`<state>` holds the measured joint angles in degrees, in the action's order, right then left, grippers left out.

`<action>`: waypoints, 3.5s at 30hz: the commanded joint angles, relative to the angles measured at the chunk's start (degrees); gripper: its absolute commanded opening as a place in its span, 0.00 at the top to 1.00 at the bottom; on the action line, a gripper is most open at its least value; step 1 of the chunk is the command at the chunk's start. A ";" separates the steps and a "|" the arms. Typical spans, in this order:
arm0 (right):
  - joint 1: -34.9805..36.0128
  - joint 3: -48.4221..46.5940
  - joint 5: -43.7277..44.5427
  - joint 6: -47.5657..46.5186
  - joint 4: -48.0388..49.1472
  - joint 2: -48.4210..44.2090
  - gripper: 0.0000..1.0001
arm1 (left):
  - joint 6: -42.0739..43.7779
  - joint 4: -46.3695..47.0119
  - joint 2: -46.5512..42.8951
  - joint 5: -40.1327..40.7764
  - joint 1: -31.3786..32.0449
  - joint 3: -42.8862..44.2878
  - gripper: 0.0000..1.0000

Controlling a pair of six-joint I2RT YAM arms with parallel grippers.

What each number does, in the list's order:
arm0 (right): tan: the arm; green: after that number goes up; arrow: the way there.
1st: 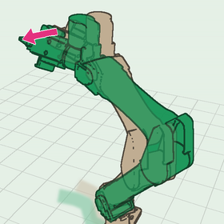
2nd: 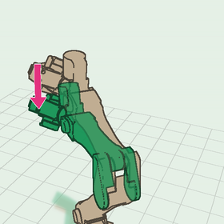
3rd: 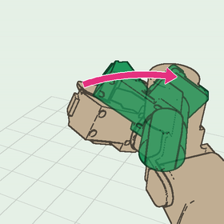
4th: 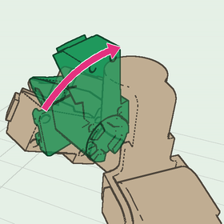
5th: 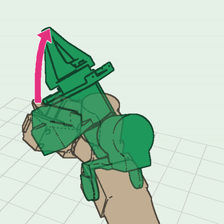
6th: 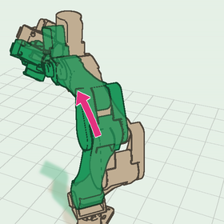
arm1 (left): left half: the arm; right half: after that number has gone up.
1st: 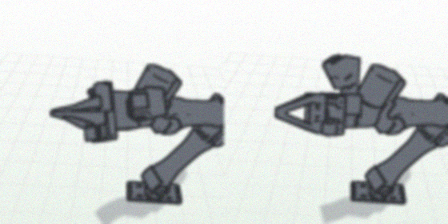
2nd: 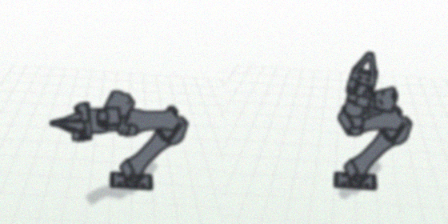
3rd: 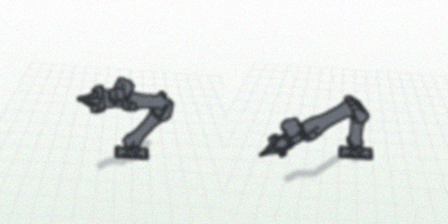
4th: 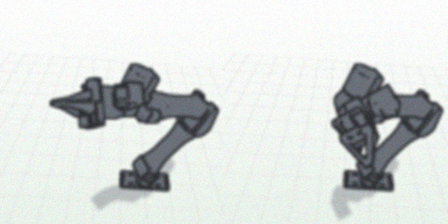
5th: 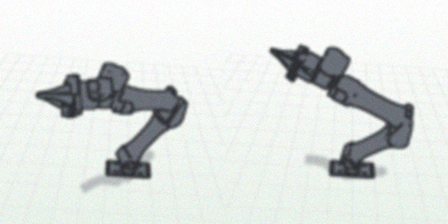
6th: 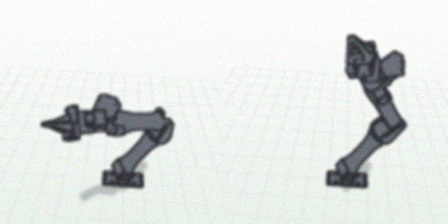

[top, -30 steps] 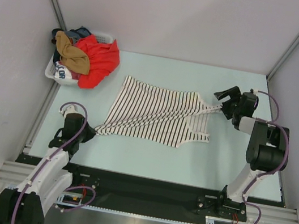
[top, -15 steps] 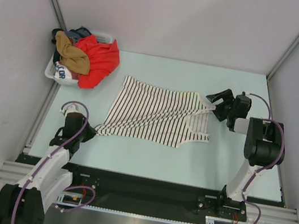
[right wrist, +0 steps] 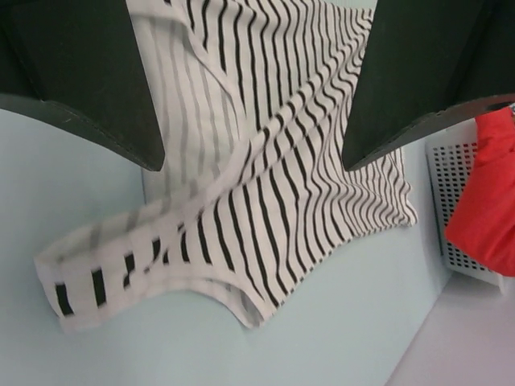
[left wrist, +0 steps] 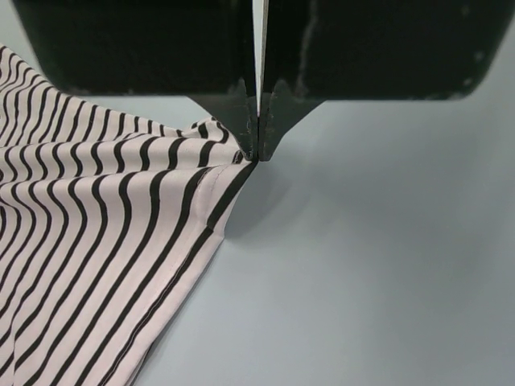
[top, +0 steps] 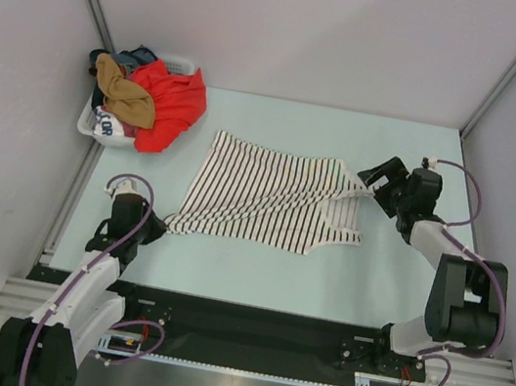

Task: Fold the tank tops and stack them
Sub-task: Flatten the tank top out, then fold the tank top

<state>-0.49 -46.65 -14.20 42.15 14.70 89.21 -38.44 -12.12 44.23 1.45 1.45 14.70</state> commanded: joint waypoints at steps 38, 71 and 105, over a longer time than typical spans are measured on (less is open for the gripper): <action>43.89 14.93 35.28 22.53 -20.68 -12.13 0.44 | 1.61 3.77 0.51 -3.39 -0.57 1.21 0.96; 47.51 21.34 43.73 28.95 -48.43 -33.03 1.00 | -2.52 0.88 0.43 -2.68 6.19 -0.99 0.72; 47.86 24.15 40.65 28.43 -47.93 -37.36 0.52 | -18.08 -18.99 -0.72 8.13 29.92 2.35 0.65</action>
<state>46.83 -23.27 26.41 69.93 -34.59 51.29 -55.53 -29.39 44.10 9.39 30.61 17.15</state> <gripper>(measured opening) 0.473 0.351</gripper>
